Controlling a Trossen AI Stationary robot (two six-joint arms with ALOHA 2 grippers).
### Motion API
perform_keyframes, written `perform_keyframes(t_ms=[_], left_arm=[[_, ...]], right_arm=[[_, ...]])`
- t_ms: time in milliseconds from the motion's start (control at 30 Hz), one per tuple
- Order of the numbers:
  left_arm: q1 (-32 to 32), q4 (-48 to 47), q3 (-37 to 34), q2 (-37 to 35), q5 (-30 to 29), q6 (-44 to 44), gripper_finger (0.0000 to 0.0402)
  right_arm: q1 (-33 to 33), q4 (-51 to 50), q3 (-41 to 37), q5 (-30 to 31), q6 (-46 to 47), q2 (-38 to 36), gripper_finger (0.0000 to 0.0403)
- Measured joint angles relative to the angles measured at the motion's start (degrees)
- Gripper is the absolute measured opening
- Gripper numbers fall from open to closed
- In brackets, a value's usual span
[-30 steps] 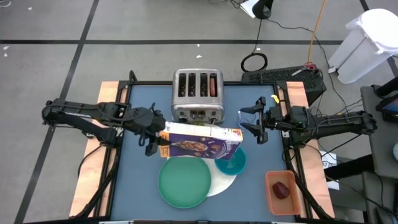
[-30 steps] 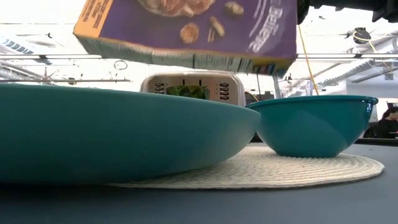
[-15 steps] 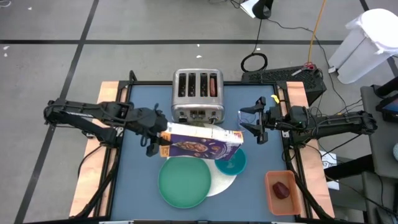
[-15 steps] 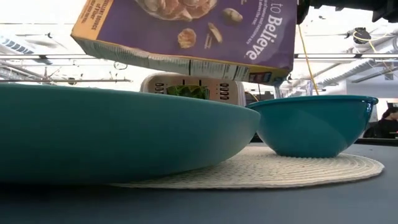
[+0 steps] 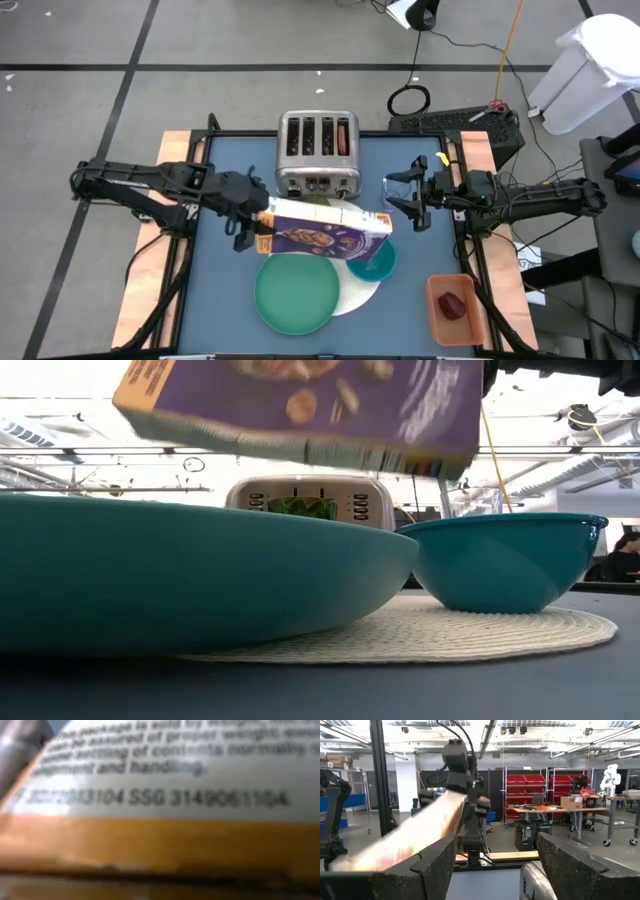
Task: Arrange a breakfast setting
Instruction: Pour the cereal into the blue bowl
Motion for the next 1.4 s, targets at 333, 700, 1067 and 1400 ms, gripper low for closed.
perform_keyframes(t_ms=[333,700,1067,1400], left_arm=[[0.0,-0.39,-0.12,0.2,-0.25,0.04,0.0175],[0.37,0.31,-0.12,0.42,0.14,0.39,0.0175],[0.44,0.02,-0.12,1.05,0.15,0.09,0.0175],[0.44,0.14,-0.03,1.9,0.2,0.19,0.0175]], right_arm=[[0.0,0.0,0.0,0.0,0.0,0.0,0.0267],[0.0,-0.01,0.0,0.0,-0.01,0.0,0.0267],[0.0,-0.01,0.0,0.0,-0.46,0.0,0.0267],[0.02,-0.02,0.0,0.0,-0.66,0.02,0.0267]])
